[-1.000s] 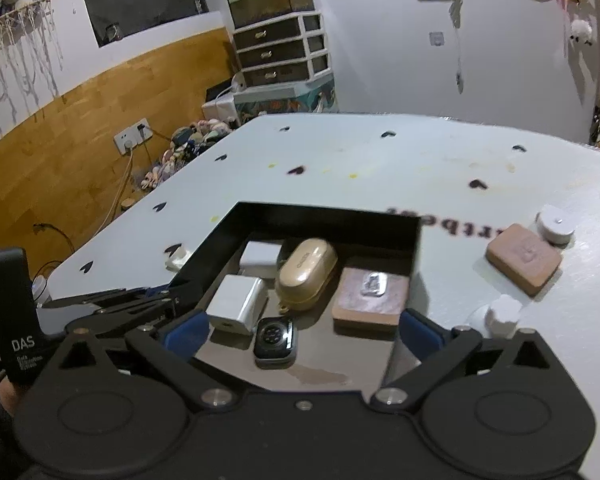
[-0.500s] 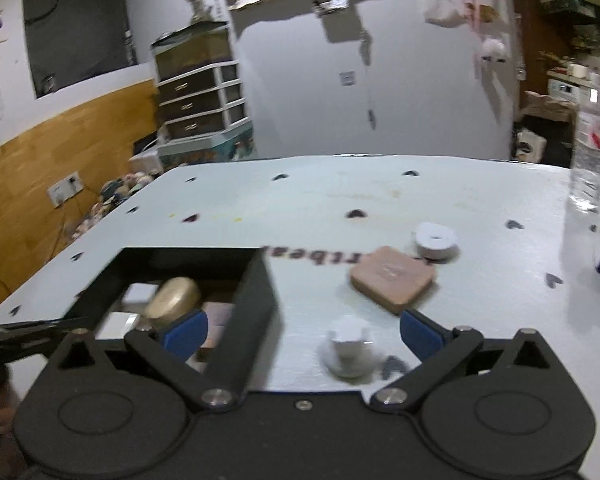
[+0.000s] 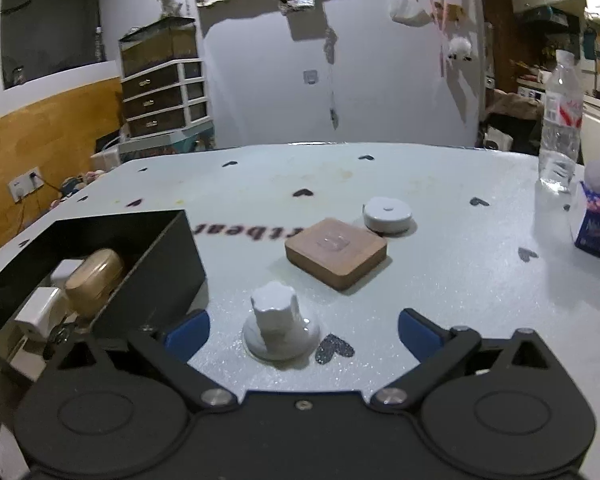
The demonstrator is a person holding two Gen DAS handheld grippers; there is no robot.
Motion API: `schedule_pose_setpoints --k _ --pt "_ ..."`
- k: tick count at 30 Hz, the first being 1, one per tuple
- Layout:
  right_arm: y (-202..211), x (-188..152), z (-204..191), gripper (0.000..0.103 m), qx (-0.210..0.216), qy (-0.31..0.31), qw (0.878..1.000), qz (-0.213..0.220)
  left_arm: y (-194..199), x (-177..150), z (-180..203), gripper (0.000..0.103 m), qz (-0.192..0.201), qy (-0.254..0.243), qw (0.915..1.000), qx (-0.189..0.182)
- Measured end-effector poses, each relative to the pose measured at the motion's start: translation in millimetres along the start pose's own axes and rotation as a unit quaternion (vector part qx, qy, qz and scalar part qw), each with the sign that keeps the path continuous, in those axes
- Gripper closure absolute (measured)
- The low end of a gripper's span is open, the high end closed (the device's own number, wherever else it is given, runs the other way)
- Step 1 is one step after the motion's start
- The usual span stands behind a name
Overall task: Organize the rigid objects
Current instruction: 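Move the right gripper to the white knobbed object and grasp it, then carry the white knobbed object into the black box and release it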
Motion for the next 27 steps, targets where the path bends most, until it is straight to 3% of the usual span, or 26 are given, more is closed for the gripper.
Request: schedule_pose_setpoints --k 2,4,7,11,21,27 --pt "-6 0 -5 0.024 -0.004 0.018 1.000 0.000 0 0 0 0.098 0.000 0.000 1.0000 0.000" --pt "-10 1 -7 0.029 -0.008 0.024 1.000 -0.001 0 0 0 0.098 0.000 0.000 1.0000 0.000" --pt "-16 2 -12 0.052 0.006 0.027 1.000 -0.003 0 0 0 0.098 0.000 0.000 1.0000 0.000" --pt "-21 2 -17 0.072 0.019 0.028 0.999 -0.006 0 0 0 0.098 0.000 0.000 1.0000 0.000" --pt "-8 8 -15 0.073 0.011 0.035 0.999 0.009 0 0 0 0.098 0.000 0.000 1.0000 0.000" --pt "38 41 -35 0.073 0.068 0.031 0.995 0.062 0 -1 0 0.098 0.000 0.001 1.0000 0.002"
Point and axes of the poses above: each gripper's, at about its wrist camera, not at the fingertips, and y roughly against the way its jaws point, z to its right, x to its top, the point moved 7 cm from there along -y, roughly the way its jaws point, and after that the axes turned 4 degrees about -x, right-handed, at the moved point
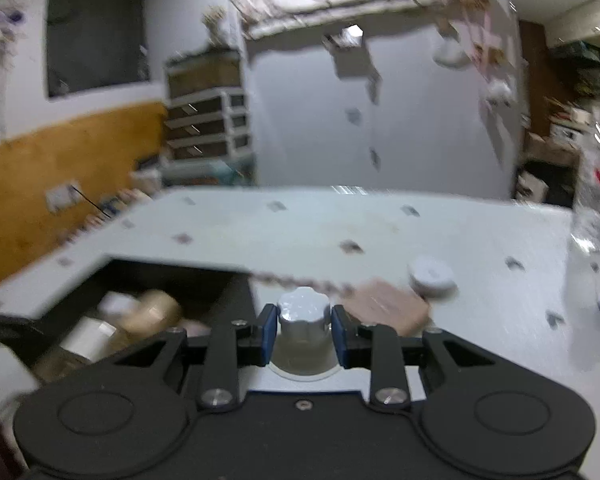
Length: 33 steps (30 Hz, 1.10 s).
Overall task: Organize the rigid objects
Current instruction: 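Carry the white knobbed object into the black box and release it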
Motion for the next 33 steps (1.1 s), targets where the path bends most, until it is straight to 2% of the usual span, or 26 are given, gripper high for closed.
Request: schedule_pose_setpoints --k 3,6,14,21,27,33 --pt "14 17 -25 0.073 0.047 0.011 0.999 0.016 0 0 0 0.098 0.000 0.000 1.0000 0.000" --pt "18 24 -52 0.073 0.096 0.021 0.995 0.010 0 0 -1 0.098 0.000 0.001 1.0000 -0.001" --pt "-20 15 -121 0.073 0.176 0.037 0.982 -0.066 1 0 -1 0.098 0.001 0.002 1.0000 -0.002" --pt "-57 3 -159 0.073 0.192 0.033 0.974 -0.119 2 1 -1 0.098 0.002 0.003 1.0000 -0.006" --pt "-73 1 -172 0.073 0.184 0.037 0.973 -0.132 2 1 -1 0.098 0.002 0.003 1.0000 -0.007" --pt "-79 -1 -176 0.067 0.188 0.031 0.972 -0.138 2 1 -1 0.098 0.002 0.003 1.0000 -0.006"
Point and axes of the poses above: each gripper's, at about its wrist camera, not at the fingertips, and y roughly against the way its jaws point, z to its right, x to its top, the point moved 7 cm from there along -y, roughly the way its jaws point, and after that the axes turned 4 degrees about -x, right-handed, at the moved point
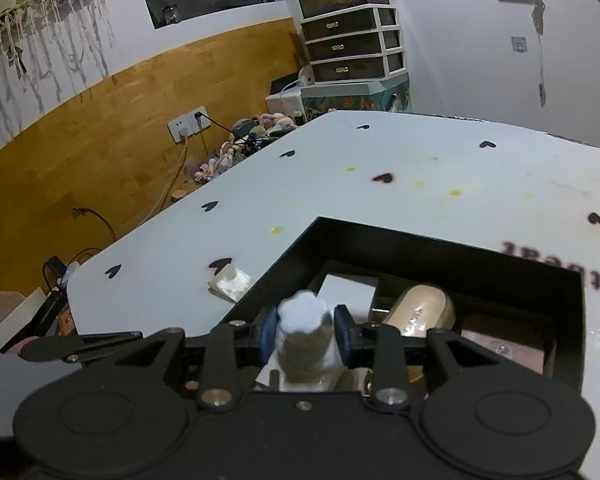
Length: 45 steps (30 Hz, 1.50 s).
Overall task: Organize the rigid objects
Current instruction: 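Carry the white knobbed object into the black box and release it, then move the right gripper to the tan square pad and grasp it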
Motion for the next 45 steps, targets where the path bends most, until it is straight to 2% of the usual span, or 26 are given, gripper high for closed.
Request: schedule_pose_setpoints --k 1,4,8,22,31,35,45 --pt "-1 1 0 0.067 -0.001 -0.001 1.000 0.001 0 0 0 0.098 0.000 0.000 1.0000 0.000" --pt "2 0 2 0.053 -0.001 -0.010 1.000 -0.003 0 0 0 0.098 0.000 0.000 1.0000 -0.001" --pt "17 1 4 0.043 0.001 -0.011 1.000 0.001 0 0 0 0.098 0.000 0.000 1.0000 0.000" --pt "74 -14 25 0.018 -0.040 0.012 0.999 0.030 0 0 -1 0.098 0.000 0.000 1.0000 0.001" --pt "102 -28 43 0.004 -0.061 0.000 0.997 0.047 0 0 -1 0.098 -0.001 0.000 1.0000 0.002" --pt "112 -34 49 0.000 -0.071 -0.001 0.996 0.055 0 0 -2 0.098 -0.001 0.000 1.0000 0.003" --pt "130 -43 61 0.000 -0.079 0.003 0.993 0.087 0 0 -1 0.098 -0.001 0.000 1.0000 0.002"
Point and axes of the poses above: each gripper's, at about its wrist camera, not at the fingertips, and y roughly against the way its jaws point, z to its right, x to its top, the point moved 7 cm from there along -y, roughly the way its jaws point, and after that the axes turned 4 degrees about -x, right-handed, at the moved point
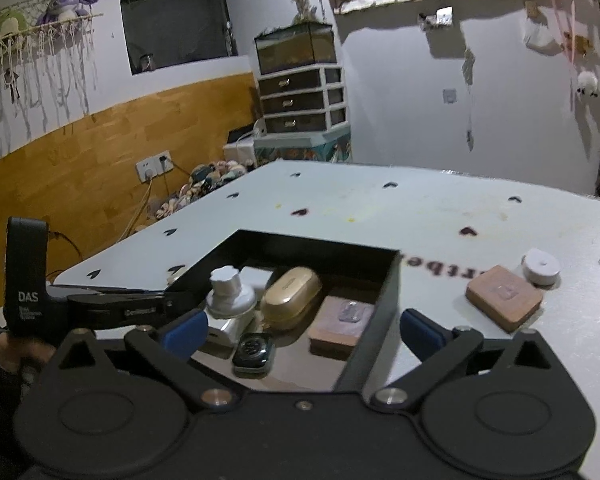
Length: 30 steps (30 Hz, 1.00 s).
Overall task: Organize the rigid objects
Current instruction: 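Move the right gripper to the tan square pad and grasp it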
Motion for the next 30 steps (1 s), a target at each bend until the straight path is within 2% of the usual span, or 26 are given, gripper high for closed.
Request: schedule_pose_setpoints --k 4,10,13,16,22,30 --pt "2 -1 20 0.000 -0.027 0.001 1.000 0.015 0 0 -1 0.098 0.000 0.000 1.0000 0.001" --pt "-11 2 73 0.000 -0.078 0.013 0.997 0.026 0 0 -1 0.098 0.000 0.000 1.0000 0.001" --pt "-29 5 99 0.000 -0.092 0.030 0.995 0.017 0 0 -1 0.098 0.000 -0.001 1.0000 0.001" --pt "-58 7 129 0.000 -0.106 0.027 0.994 -0.018 0 0 -3 0.098 0.001 -0.002 1.0000 0.002" --pt "-109 12 171 0.000 -0.081 -0.037 0.994 -0.055 2 0 -2 0.098 0.002 -0.005 1.0000 0.002" --pt "-141 4 188 0.003 -0.054 -0.071 0.994 -0.069 1 -1 1 0.098 0.000 -0.007 1.0000 0.004"
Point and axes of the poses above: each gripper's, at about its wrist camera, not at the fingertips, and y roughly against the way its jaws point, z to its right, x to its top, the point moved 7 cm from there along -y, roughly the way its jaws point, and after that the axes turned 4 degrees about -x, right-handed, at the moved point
